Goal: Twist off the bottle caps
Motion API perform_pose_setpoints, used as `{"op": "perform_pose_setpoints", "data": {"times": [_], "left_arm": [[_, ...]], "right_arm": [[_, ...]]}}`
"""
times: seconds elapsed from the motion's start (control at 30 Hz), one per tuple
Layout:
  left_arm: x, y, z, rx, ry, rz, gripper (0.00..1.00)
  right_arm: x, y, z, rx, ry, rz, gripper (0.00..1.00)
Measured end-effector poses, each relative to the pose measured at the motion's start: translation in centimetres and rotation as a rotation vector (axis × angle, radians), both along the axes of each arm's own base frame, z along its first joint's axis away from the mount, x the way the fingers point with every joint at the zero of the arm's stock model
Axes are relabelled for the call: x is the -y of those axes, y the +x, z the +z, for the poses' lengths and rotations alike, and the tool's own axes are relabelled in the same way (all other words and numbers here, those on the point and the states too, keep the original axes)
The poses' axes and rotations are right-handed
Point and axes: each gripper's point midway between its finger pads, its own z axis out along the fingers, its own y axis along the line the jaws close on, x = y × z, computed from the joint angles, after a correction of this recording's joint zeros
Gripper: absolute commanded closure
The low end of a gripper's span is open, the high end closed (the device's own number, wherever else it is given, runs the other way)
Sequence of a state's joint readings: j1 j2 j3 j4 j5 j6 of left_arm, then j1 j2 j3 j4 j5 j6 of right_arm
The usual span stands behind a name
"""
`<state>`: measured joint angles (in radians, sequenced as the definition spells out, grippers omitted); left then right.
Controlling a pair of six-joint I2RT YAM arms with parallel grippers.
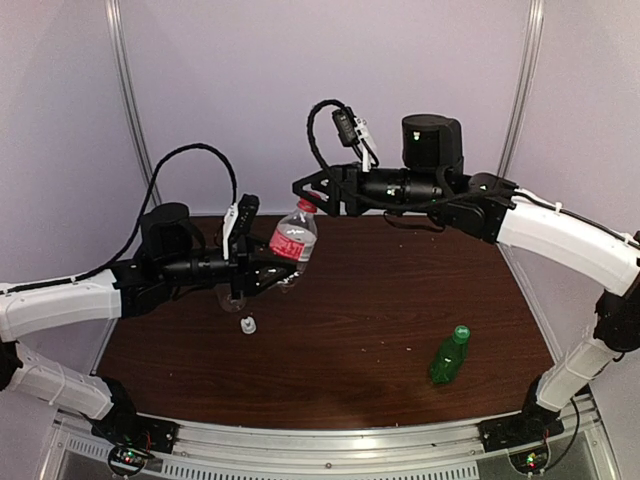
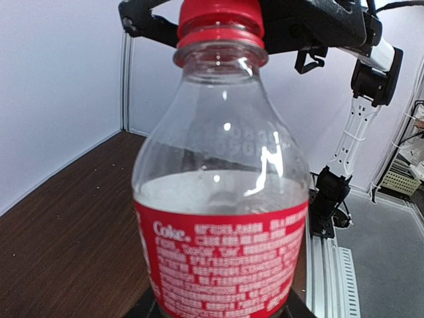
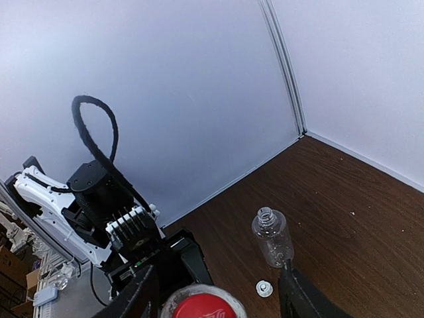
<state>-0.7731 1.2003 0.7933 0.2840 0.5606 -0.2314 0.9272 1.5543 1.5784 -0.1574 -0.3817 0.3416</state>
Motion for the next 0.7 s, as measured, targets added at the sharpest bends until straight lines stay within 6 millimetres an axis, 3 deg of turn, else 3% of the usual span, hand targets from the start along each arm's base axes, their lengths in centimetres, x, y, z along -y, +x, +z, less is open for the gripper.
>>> {"op": "perform_pose_setpoints", "data": {"times": [0.23,0.57,0.7], "left_arm": [[-0.2,0.1,0.2,0.007,-0.001,0.011,0.87],[-0.3,0.3,0.0,0.006,0.008,0.026,0.87],[-0.3,0.3,-0.1,0.008,0.012,0.029,0.87]], "right_arm": [[-0.3,-0.2,-1.0,-0.02,-0.003,0.012,0.53],[-0.7,-0.7,-1.2,-0.023,0.023,0.049,0.91],[-0.8,-0.9,-1.3,0.009,0.027,0.066,0.96]]}}
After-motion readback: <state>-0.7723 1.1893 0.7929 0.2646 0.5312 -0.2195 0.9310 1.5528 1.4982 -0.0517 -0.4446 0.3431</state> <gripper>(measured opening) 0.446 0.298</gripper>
